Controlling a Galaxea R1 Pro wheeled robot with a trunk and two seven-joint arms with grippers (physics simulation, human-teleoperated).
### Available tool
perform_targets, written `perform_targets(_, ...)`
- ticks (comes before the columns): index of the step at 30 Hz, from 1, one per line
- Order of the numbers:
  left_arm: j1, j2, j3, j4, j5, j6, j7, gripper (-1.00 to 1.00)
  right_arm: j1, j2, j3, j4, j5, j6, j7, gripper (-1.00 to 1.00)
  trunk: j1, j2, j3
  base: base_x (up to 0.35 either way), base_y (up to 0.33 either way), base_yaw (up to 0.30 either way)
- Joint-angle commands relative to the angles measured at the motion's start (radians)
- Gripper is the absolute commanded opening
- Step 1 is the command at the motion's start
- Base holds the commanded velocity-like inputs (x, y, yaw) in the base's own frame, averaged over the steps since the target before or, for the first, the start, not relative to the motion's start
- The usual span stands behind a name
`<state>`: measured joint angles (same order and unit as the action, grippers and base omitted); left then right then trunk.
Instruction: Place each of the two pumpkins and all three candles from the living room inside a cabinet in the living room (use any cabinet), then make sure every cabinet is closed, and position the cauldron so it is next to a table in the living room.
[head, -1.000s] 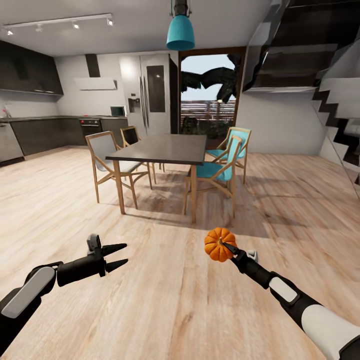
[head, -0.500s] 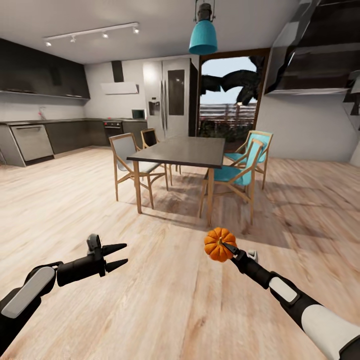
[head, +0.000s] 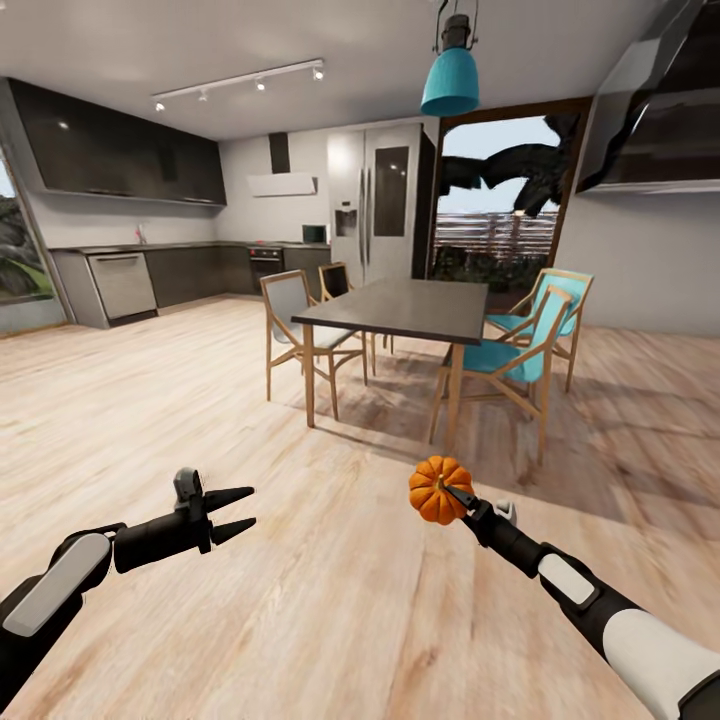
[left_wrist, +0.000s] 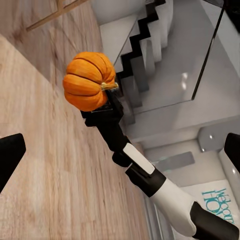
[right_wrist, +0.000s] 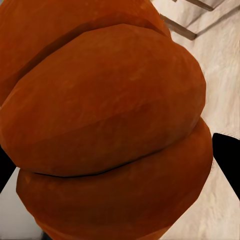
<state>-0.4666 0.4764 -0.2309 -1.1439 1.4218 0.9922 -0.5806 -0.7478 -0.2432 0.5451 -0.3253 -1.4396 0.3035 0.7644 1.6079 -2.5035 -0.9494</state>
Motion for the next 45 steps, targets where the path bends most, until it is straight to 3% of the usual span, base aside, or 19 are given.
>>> perform_targets(1,-0.001,0.001,-0.002,0.001,-0.001,0.002,-0.005,1.00,-0.001,-0.001,0.001,0.000,-0.013,0.008,0.000,-1.00,0.000,0.000,0.000,0.000,0.000,0.232)
perform_targets(18,-0.001,0.000,-0.002,0.001,-0.002,0.001,-0.005,1.00,-0.001,-0.001,0.001,0.000,-0.014,0.009,-0.002,-1.00,0.000,0.000,0.017,0.000,0.000,0.223)
perform_targets(25,-0.001,0.001,-0.002,0.001,-0.002,0.001,-0.005,1.00,-0.001,0.000,0.002,0.000,-0.014,0.009,-0.006,-1.00,0.000,0.000,0.018,0.000,0.000,0.093)
perform_targets(45,0.004,0.001,-0.001,0.001,-0.001,0.000,-0.005,1.00,-0.001,0.000,0.003,-0.002,-0.012,0.009,-0.026,-1.00,0.000,0.000,0.018,-0.023,0.000,0.255)
